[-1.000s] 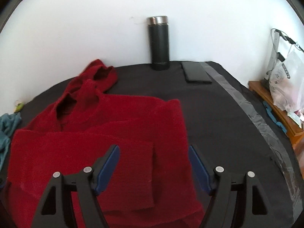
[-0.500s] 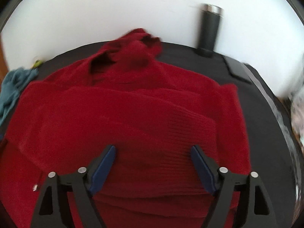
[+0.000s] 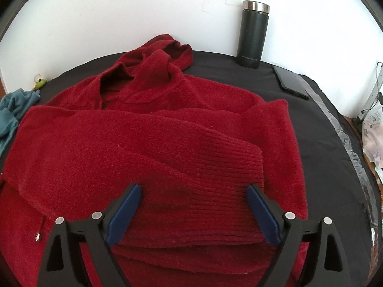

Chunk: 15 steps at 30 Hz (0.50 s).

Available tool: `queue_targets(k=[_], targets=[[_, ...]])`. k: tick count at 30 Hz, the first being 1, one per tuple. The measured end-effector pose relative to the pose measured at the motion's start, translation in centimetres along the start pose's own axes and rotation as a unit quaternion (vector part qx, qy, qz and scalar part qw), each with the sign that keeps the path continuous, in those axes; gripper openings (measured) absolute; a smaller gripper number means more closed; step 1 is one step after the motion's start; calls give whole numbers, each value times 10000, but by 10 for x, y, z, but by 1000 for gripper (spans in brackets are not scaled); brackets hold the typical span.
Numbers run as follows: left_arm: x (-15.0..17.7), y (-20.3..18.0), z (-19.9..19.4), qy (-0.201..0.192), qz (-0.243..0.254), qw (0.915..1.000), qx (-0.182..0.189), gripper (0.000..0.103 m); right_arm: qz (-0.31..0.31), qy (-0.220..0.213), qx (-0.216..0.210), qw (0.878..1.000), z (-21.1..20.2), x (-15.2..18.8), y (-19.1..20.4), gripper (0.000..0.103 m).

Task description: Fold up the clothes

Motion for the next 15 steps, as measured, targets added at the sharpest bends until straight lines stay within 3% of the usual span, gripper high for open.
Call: queue_targets(k=[4, 8, 12, 15], targets=[[-5, -44, 36, 491, 645, 9967, 8, 84, -18, 8, -112, 9999, 0, 1, 1, 98], [-11, -22, 83, 1034, 320, 9918, -681, 84, -33, 8, -211, 9998, 0, 1, 1, 102], [-11, -1, 78, 919, 210, 9925, -783, 83, -47, 8, -216, 9998, -1, 1, 2, 102], [-9, 6, 73, 876, 324, 9900, -1061, 83, -72, 13, -201, 9998, -1, 1, 2, 102]])
Point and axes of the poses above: each gripper's, at about its wrist camera, not at the fingertips, and z roughly the way its jaws point, y to its left, x to its underside, the point moved 6 cm from there along z, roughly the way its jaws point, and after that the axes turned 13 degrees about y, right-handed, at the moved point
